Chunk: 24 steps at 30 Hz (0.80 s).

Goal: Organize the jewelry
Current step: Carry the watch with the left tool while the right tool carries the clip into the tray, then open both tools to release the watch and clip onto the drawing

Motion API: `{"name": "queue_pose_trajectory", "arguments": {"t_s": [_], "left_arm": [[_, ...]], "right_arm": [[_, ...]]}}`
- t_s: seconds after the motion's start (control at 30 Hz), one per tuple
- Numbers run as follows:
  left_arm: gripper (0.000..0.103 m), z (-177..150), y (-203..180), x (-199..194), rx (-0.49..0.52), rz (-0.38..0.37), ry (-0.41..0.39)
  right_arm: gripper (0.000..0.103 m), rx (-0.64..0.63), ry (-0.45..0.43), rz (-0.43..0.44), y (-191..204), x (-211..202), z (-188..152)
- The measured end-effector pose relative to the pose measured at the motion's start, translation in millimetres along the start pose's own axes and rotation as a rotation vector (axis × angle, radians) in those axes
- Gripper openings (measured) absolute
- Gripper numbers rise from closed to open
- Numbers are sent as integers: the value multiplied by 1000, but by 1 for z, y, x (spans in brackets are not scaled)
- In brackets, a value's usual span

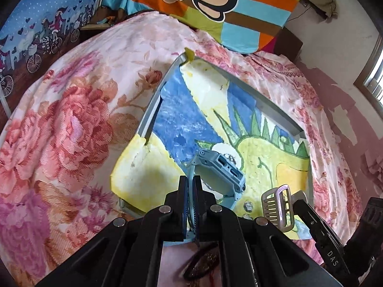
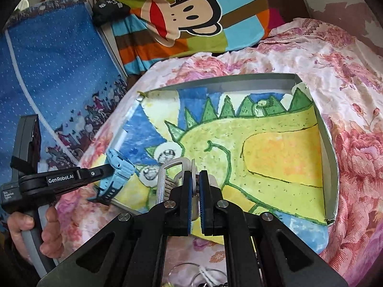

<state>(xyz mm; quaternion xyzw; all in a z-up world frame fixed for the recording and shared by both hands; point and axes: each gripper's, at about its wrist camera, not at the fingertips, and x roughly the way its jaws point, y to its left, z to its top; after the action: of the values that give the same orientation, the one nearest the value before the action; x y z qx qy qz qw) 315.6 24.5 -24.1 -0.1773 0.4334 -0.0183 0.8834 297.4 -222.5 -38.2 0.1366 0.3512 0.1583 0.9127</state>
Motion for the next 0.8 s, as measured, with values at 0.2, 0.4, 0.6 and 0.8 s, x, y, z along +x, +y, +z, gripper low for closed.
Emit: {"name": "queue_pose_trajectory", "arguments": {"t_s": [0.2,0.4,0.6,0.8], "left_arm": [[9,-3,-3,8,22,18,-2],[19,-6,-9,-5,66,5,-43],[64,-21,-13,-35,102,-8,-108],[94,-46,-13,-91,114,-13,-261]], "right_arm": [[8,-19,7,-36,-2,2,-2],[33,-27,-15,-46,-3,-8,-5],[51,-42,-77,-68,-1,-39,-10],[73,-51,-153,-80,1,-88,-19]]}}
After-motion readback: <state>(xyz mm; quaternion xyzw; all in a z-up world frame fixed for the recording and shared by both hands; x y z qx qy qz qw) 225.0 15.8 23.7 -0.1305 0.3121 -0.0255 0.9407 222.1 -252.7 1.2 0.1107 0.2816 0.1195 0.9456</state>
